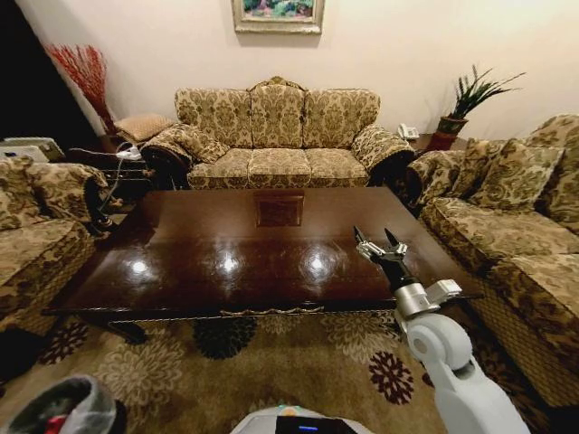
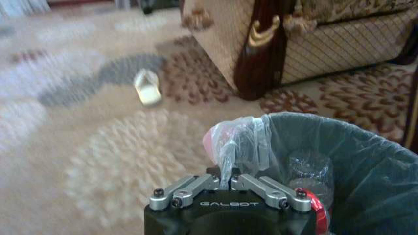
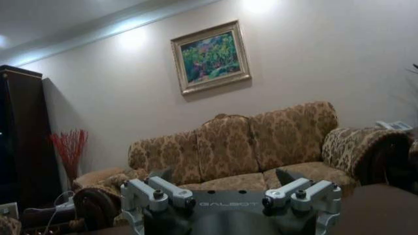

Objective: Move to the front of the table and place the trash on the table into the trash bin.

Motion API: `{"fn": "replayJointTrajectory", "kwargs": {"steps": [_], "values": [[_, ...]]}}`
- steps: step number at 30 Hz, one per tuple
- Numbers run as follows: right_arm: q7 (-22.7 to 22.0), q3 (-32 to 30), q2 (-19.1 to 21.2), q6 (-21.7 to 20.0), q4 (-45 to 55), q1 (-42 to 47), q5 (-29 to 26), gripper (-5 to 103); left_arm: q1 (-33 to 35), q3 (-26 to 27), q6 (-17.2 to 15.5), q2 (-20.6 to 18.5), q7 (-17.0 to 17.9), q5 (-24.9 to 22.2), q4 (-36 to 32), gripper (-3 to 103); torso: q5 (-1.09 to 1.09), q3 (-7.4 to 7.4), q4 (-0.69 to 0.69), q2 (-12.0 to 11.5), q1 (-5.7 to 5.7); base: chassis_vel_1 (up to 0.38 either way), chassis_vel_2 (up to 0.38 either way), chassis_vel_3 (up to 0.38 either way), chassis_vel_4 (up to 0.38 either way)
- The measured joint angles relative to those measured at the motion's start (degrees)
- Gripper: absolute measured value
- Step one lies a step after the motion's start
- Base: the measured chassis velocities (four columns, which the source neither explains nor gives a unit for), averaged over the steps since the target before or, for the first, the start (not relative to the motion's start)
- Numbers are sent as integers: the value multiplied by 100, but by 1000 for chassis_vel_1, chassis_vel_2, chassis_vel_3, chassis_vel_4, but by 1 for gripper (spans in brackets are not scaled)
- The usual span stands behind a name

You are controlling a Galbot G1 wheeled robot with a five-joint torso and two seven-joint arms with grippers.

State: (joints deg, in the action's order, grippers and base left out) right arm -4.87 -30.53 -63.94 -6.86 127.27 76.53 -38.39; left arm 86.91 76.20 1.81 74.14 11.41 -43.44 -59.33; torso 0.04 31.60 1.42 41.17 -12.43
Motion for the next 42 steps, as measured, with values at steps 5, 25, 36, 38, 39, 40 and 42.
{"fn": "replayJointTrajectory", "kwargs": {"steps": [5,25,36,38,39,40,42], "values": [[24,-15,-6,38,12,44,-51,100,-453,-185,480,-112,-284,210,1007,3,-3,0,-3,0,0,0,0,0,0],[121,135,-105,170,-356,-291,-41,100,-45,-85,-553,242,-667,861,759,36,-4,0,0,0,0,0,0,0,0],[163,471,-346,64,-511,-614,146,100,537,258,-852,723,-746,928,-200,74,-2,0,0,0,0,0,0,0,0],[197,471,-341,90,-506,-582,121,100,581,385,-610,880,-438,939,-322,85,-6,0,-3,0,0,0,0,0,0],[197,471,-341,90,-506,-582,121,100,581,385,-610,880,-438,939,-322,85,-6,0,-3,0,0,0,0,0,0],[200,459,-338,91,-503,-580,106,100,603,434,-559,924,-348,939,-379,90,-6,0,-2,0,0,0,0,0,0],[200,370,-317,82,-469,-547,71,100,720,801,-390,1085,-27,845,-728,98,-5,0,2,0,0,0,0,0,0]]}}
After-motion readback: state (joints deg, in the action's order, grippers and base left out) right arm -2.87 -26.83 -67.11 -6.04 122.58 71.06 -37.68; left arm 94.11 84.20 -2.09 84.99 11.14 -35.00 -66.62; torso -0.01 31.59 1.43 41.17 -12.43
